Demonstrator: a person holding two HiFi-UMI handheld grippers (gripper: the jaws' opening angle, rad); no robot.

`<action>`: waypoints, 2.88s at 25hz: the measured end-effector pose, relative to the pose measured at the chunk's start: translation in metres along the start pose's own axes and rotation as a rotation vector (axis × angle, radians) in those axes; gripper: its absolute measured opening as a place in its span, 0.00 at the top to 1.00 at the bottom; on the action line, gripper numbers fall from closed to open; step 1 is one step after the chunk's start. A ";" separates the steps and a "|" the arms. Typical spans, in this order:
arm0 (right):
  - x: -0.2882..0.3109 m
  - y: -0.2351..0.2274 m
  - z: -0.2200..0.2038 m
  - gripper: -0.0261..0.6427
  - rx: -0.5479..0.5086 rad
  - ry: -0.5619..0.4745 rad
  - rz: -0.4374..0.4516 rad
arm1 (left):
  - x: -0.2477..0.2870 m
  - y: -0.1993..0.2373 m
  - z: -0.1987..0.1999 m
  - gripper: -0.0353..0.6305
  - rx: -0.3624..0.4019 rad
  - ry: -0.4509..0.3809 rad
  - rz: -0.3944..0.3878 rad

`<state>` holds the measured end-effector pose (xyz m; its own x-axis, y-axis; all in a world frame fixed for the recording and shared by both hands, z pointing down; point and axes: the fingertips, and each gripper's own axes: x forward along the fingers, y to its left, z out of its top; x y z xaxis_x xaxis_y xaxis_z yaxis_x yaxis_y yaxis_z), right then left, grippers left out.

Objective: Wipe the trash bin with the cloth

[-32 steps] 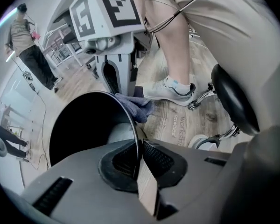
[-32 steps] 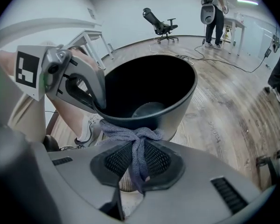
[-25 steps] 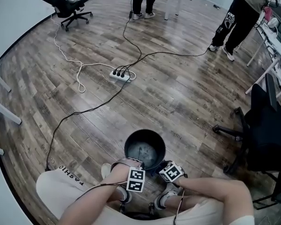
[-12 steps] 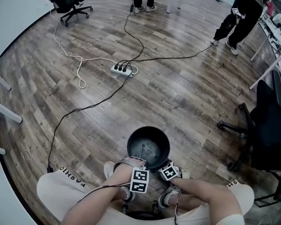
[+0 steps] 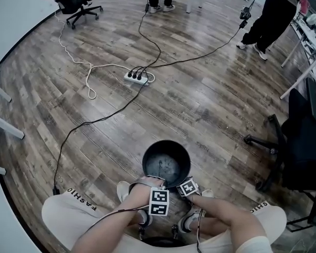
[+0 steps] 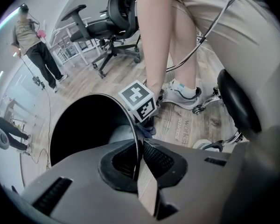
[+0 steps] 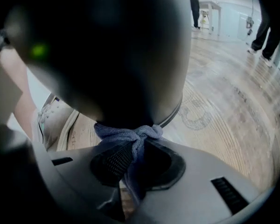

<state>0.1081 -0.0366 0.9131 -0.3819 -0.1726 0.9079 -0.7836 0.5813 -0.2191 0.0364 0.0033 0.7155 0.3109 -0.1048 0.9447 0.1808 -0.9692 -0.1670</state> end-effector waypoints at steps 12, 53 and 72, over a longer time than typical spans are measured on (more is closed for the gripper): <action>-0.160 0.092 0.034 0.85 0.193 -0.001 0.173 | -0.009 -0.009 -0.013 0.79 0.063 -0.008 -0.047; -0.119 0.047 0.064 0.85 -0.149 -0.161 0.079 | -0.008 0.008 -0.008 0.90 -0.127 -0.001 -0.043; 0.004 0.008 0.025 0.85 -0.320 -0.056 -0.002 | -0.005 0.015 -0.004 0.91 -0.163 -0.018 -0.031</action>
<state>0.0879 -0.0528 0.9058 -0.4142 -0.2121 0.8852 -0.5941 0.7998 -0.0864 0.0334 -0.0121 0.7091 0.3248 -0.0719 0.9431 0.0376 -0.9953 -0.0888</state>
